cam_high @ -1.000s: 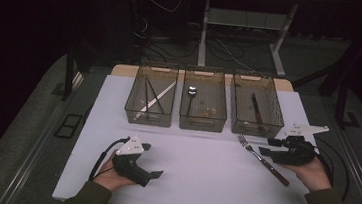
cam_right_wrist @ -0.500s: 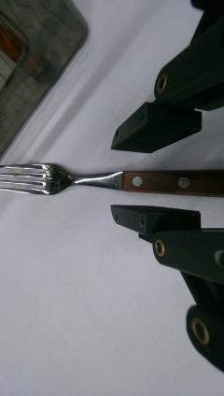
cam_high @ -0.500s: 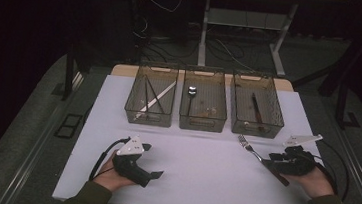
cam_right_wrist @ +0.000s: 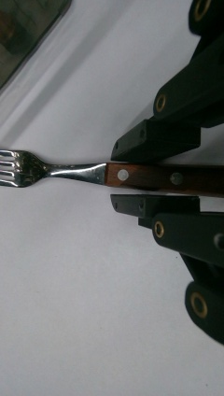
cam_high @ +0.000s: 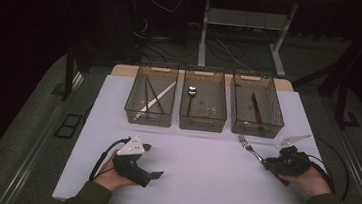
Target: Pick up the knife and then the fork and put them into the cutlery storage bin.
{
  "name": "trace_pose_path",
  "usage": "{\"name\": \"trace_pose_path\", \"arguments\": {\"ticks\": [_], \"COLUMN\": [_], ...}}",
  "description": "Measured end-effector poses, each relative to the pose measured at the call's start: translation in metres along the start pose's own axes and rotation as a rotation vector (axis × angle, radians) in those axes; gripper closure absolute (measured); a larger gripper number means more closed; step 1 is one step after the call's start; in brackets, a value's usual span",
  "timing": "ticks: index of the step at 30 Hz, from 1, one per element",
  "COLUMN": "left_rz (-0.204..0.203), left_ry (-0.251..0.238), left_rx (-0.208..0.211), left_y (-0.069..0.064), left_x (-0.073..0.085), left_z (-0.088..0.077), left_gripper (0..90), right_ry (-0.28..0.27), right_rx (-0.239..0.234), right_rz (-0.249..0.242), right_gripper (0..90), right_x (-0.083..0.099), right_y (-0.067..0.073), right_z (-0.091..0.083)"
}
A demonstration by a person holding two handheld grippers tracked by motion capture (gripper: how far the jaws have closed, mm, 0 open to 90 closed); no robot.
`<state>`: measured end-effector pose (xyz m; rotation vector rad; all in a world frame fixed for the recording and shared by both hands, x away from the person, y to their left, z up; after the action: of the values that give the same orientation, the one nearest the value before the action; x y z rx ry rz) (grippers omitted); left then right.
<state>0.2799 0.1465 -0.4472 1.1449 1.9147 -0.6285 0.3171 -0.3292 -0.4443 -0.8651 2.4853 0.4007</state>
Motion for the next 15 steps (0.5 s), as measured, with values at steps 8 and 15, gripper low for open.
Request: {"name": "trace_pose_path", "arguments": {"ticks": [8,15], "left_rz": [-0.001,0.001], "left_ry": [0.003,0.005], "left_rx": [0.003,0.005], "left_y": [0.000,0.000], "left_x": [0.000,0.000], "left_z": [0.001,0.001], "left_gripper": [0.0,0.0], "right_ry": [0.085,0.211], "right_rx": [0.004,0.005], "right_rz": [-0.026,-0.044], "right_gripper": [74.5,73.8], "right_x": [-0.010,-0.026], "right_y": [0.000,0.000], "right_z": [0.001,0.005]}}
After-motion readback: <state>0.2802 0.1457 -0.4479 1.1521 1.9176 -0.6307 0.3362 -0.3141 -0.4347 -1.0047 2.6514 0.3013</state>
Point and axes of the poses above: each handheld gripper's, and its own axes: z roughly forward along the jaws, x roughly out of its underside, y roughly to its left, the point moved 1 cm from there along z, roughly forward along the jaws, and after that the axes turned 5 degrees about z, right-handed, at the moved point
